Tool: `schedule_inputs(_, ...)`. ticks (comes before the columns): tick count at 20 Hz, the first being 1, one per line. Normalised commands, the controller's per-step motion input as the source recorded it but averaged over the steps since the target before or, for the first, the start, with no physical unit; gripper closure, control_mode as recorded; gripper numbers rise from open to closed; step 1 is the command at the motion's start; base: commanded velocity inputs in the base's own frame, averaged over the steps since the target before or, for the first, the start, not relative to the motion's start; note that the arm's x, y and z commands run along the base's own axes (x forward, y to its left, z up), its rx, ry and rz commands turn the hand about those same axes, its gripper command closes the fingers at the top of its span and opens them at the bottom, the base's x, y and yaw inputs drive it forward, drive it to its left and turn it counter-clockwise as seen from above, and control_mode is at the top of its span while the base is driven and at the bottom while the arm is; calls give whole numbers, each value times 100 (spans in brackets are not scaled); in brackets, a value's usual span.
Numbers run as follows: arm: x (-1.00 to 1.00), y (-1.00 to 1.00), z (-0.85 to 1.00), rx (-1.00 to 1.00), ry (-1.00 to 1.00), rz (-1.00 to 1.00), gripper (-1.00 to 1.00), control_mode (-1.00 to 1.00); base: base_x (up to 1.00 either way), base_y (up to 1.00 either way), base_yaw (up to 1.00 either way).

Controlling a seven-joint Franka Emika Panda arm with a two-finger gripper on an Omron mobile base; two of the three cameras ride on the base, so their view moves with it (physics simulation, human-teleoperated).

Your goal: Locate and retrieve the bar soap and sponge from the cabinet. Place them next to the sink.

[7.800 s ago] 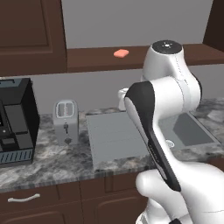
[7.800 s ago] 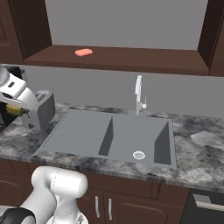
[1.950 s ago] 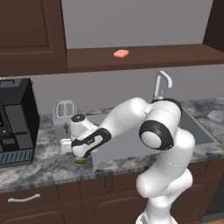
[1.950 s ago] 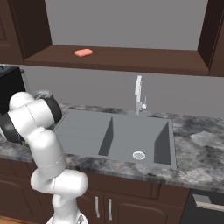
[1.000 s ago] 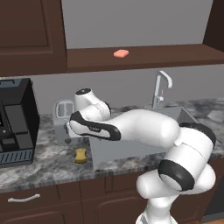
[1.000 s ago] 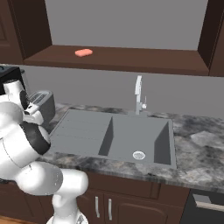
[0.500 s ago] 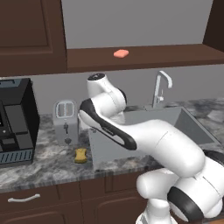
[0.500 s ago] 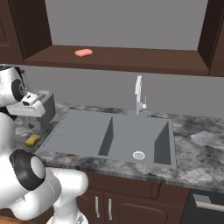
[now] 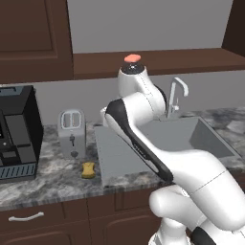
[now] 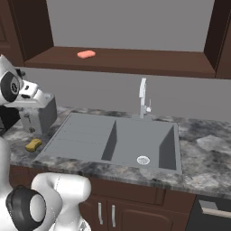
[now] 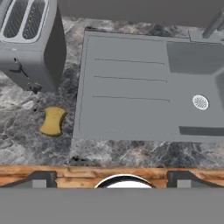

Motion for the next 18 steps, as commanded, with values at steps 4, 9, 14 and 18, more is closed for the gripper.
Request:
schedule_inputs(4,0,-23,60,12,-24,-17,-100,-100,0,0,0)
schedule_inputs(9,0,-14,54,13,-29,-17,-100,-100,0,0,0)
schedule_inputs(14,0,-14,61,4,-23,-18,-100,-100,0,0,0)
schedule_inputs(18,4,-14,59,-2,-15,-14,-100,-100,0,0,0)
